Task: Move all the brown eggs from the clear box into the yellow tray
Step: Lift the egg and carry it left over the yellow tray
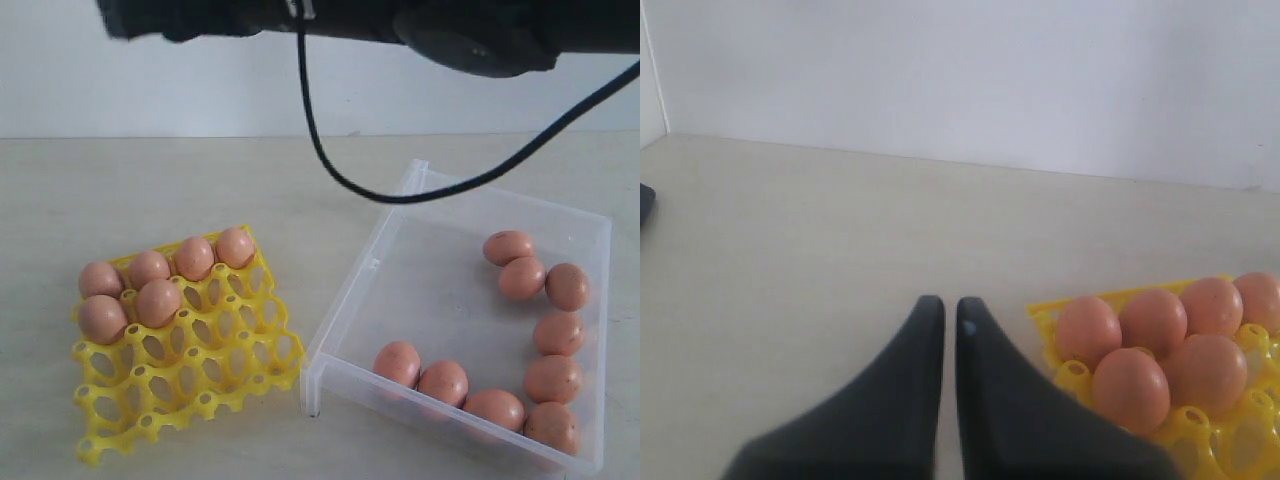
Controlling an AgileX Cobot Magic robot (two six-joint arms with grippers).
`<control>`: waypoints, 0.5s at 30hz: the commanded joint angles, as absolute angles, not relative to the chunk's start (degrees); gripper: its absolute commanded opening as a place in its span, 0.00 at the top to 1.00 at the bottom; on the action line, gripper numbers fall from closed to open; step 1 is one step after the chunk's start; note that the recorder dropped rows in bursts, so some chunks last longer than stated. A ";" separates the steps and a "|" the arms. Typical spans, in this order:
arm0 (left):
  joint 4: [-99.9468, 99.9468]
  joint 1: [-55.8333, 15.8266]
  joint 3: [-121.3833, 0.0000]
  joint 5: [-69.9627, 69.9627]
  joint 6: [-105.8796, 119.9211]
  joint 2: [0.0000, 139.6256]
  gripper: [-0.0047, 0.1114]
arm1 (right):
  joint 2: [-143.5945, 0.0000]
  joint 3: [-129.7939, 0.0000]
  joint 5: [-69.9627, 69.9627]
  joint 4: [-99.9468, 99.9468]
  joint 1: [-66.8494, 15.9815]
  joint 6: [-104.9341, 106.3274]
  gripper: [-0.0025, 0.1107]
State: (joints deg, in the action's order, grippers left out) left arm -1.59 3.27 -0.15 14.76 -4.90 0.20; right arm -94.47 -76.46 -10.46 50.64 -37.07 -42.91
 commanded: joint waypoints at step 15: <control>-1.73 3.42 0.00 14.58 -4.93 0.00 0.92 | -99.54 -76.65 38.36 89.73 -51.91 -26.54 0.98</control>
State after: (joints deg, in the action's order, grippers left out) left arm -1.59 3.27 -0.15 14.76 -4.90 0.20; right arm -98.78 -76.46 27.86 92.89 -51.99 -30.02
